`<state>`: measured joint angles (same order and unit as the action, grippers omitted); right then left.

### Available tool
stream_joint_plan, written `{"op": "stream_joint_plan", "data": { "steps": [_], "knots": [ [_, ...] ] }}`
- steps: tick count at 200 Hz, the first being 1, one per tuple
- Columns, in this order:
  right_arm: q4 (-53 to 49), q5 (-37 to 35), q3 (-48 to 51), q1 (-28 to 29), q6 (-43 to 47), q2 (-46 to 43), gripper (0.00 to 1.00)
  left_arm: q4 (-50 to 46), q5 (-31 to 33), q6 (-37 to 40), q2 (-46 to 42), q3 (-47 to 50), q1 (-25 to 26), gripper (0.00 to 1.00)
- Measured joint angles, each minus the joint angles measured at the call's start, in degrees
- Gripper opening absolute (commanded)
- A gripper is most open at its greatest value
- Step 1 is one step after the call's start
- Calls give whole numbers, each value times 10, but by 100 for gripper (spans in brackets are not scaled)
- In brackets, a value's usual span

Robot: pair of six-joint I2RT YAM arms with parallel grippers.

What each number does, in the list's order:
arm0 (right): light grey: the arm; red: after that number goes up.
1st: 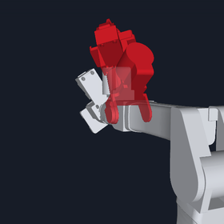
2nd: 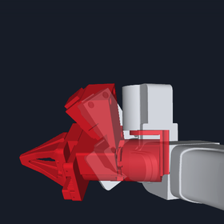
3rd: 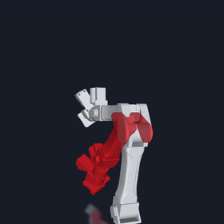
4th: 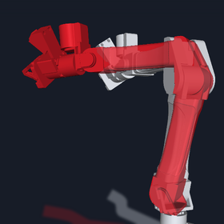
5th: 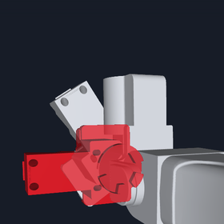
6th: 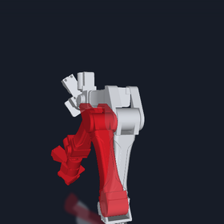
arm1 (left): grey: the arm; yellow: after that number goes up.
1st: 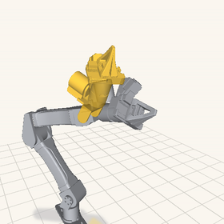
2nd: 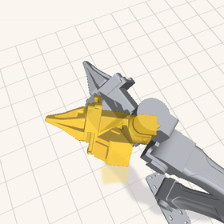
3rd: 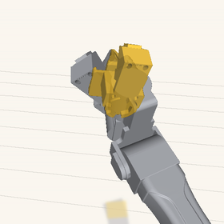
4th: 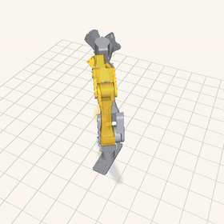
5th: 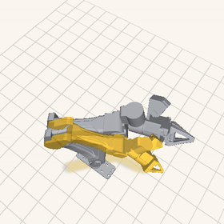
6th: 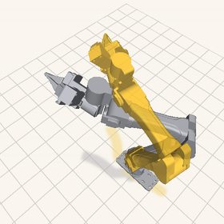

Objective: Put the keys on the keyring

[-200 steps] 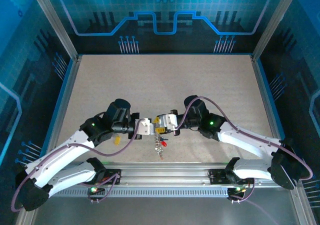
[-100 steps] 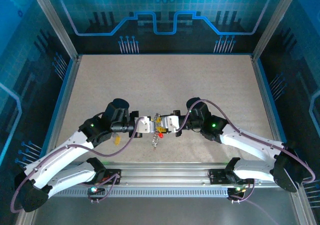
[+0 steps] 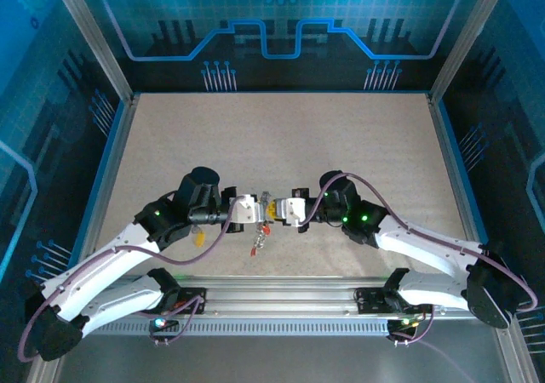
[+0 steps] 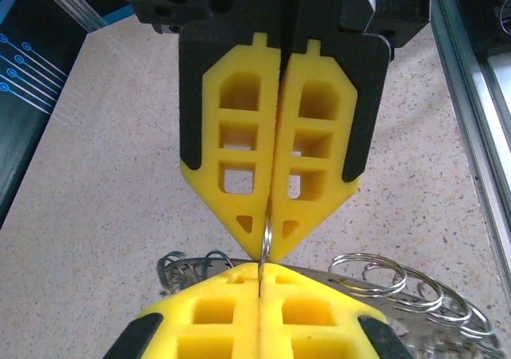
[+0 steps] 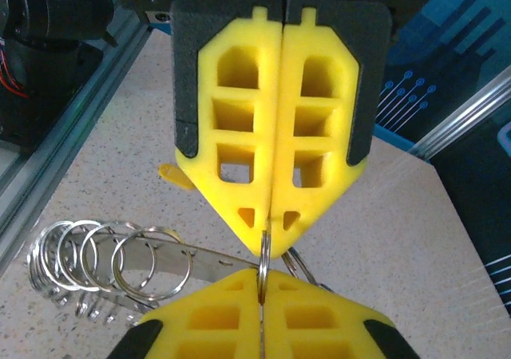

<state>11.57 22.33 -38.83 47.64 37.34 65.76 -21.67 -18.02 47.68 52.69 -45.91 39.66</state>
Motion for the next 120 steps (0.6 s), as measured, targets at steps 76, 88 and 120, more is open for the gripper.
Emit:
{"op": "stream_joint_plan", "data": {
  "steps": [76,88,120],
  "knots": [
    [24,-2,25,-5,-21,-27,0,69,-18,-31,-19,27,0,26],
    [28,9,32,-13,-26,-36,0,80,-24,-33,-28,34,0,27],
    [32,48,36,-34,-36,-51,0,96,-36,-32,-45,47,0,27]
  ]
}}
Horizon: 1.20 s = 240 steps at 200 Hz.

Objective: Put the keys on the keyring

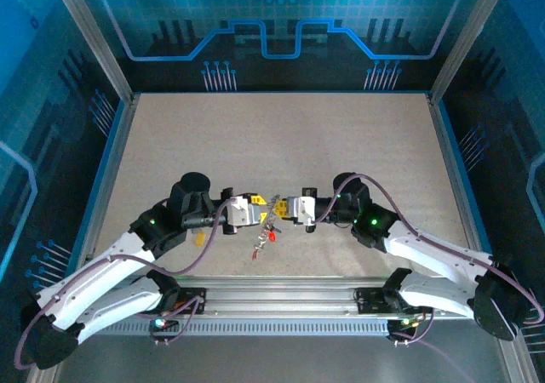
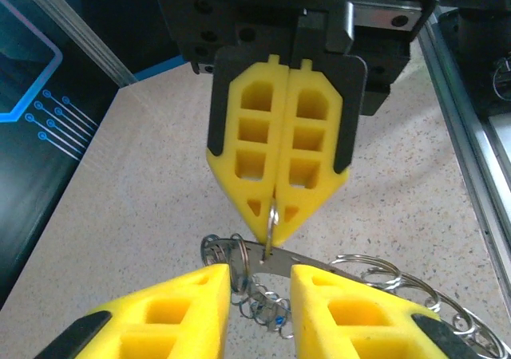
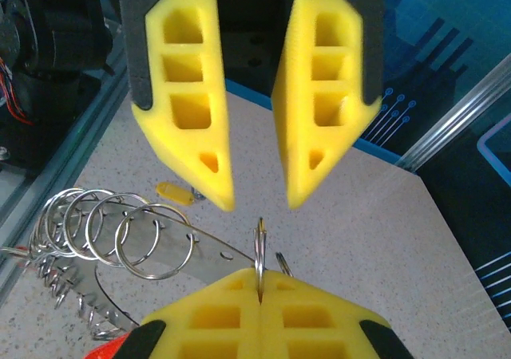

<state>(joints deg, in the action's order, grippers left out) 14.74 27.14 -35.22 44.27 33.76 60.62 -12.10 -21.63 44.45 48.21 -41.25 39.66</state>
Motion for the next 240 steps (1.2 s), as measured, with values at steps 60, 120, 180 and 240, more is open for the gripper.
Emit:
{"op": "stream_joint_plan", "data": {
  "steps": [60,120,180,240],
  "knots": [
    [5,43,0,-9,-9,-1,0,14,-23,-6,19,-2,0,27],
    [3,59,0,-12,-14,9,0,12,-43,-6,46,-10,0,17],
    [3,65,0,-16,-14,9,0,14,-53,-6,47,-10,0,11],
    [4,66,0,-17,-18,14,7,13,-54,-11,47,-10,-2,0]
  ]
}}
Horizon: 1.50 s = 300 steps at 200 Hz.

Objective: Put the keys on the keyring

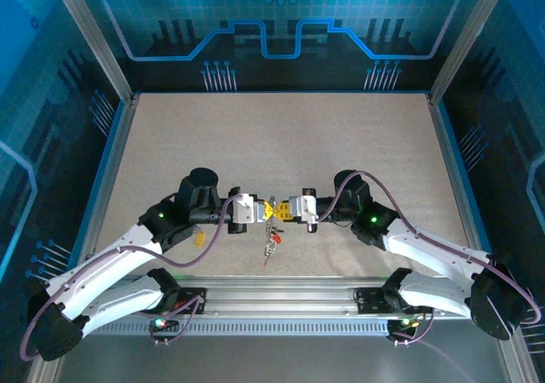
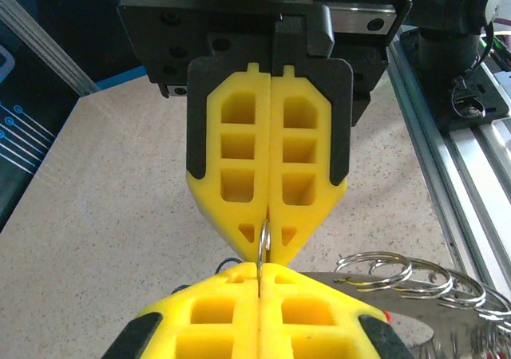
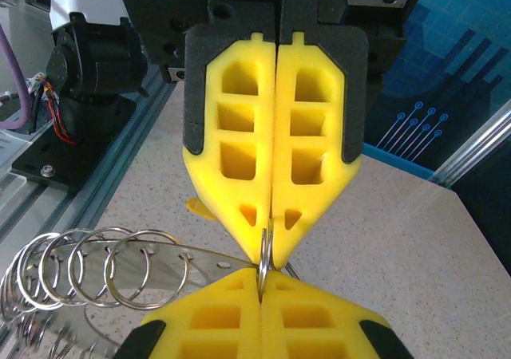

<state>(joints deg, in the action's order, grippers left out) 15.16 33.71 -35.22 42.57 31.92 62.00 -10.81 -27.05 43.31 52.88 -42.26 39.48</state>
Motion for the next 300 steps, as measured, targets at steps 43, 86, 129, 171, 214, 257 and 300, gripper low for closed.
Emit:
{"op": "stream_joint_plan", "data": {
  "steps": [43,86,129,171,214,257,300],
  "knots": [
    [6,-3,0,0,-2,4,25,0,0,-4,-7,0,-17,0],
    [12,-11,0,-2,-5,4,37,7,7,-10,-18,2,-24,0],
    [27,-30,0,-4,-14,4,43,11,21,-10,-18,9,-35,0],
    [30,-59,0,-6,-32,5,44,3,30,-57,-8,2,-108,0],
    [19,-52,-24,-5,-47,32,43,-43,35,-145,64,-62,-212,0],
    [-14,-47,-69,39,-39,96,43,-47,87,-272,77,-68,-284,0],
    [10,-44,-106,119,-41,219,42,-59,129,-388,113,-101,-345,0]
  ]
}}
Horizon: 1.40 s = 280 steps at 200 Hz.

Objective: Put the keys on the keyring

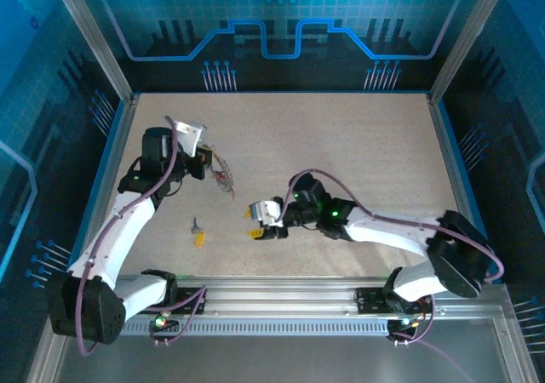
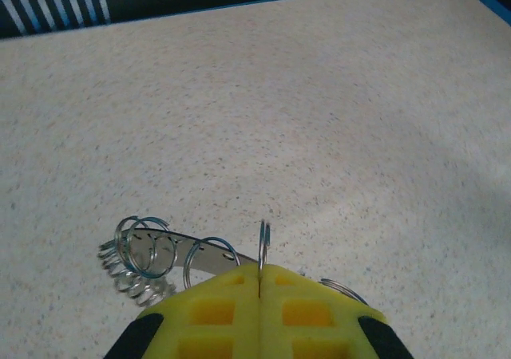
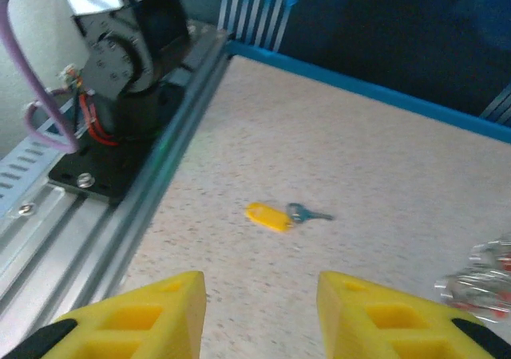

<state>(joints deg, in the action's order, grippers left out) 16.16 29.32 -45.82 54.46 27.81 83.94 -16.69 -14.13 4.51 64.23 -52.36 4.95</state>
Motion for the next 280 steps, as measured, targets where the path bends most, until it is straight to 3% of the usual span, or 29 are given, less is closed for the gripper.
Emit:
{"op": "stream_joint_plan", "data": {
  "steps": [51,89,147,226,280],
  "knots": [
    [74,-3,-99,48,-54,184,41,-2,45,-68,3,0,-34,0],
    [93,-8,-202,63,-88,308,38,-8,134,-127,3,0,-64,0],
    [82,-74,-337,71,-157,444,41,-10,176,-151,-1,0,-83,0],
    [-6,-271,-381,105,-154,476,41,-8,176,-151,-10,2,-83,0],
    [62,-341,-203,77,-176,372,40,1,175,-149,-21,17,-84,0]
  ]
}}
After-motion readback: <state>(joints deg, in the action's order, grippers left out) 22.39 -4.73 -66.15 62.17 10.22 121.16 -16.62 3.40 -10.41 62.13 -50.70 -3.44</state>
